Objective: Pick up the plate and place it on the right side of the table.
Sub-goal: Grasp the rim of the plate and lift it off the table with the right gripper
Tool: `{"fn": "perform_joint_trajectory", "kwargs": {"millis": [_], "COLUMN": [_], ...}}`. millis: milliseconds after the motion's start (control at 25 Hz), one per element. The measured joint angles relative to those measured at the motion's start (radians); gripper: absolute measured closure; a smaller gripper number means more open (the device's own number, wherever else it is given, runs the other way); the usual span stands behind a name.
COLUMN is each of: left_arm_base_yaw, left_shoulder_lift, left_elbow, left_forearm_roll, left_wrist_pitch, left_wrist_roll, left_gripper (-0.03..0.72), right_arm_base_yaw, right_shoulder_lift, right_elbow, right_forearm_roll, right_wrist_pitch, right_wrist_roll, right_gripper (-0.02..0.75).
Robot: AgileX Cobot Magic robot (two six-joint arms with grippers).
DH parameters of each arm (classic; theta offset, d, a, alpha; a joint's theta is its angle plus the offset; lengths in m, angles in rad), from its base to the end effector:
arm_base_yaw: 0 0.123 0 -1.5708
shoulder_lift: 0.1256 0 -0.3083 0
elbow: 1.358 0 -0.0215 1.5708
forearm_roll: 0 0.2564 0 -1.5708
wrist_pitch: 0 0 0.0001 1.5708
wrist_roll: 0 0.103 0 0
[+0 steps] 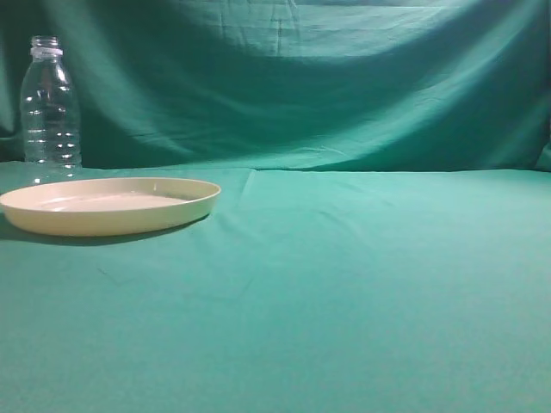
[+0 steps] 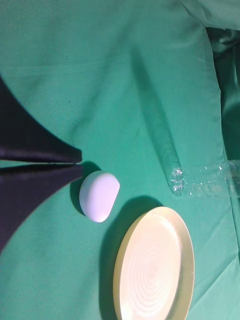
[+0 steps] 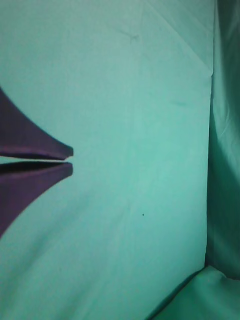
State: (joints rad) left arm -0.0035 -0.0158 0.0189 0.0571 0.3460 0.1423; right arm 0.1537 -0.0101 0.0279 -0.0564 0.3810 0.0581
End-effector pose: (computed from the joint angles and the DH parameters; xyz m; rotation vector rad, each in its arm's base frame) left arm 0.0467 0.0018 0.1730 0.1692 1.8270 0.1530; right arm 0.0458 0.0049 0.1661 -0.1248 1.8786 0.0896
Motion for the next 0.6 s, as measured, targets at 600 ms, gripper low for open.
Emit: {"fn": "perform_joint_trajectory", "kwargs": {"millis": [600], "left_arm_base_yaw": [0.0], "left_shoulder_lift": [0.0], "left_elbow": [0.0], "left_forearm_roll": [0.0], "left_wrist_pitch": [0.0], "left_wrist_roll": [0.0], "left_gripper": [0.688], "right_arm_base_yaw": [0.0], "right_shoulder_lift": [0.0], "right_elbow": [0.0], "right_forearm_roll": [0.0], "right_wrist_pitch": [0.0], "right_wrist_roll": [0.0], "right_gripper": [0.738]}}
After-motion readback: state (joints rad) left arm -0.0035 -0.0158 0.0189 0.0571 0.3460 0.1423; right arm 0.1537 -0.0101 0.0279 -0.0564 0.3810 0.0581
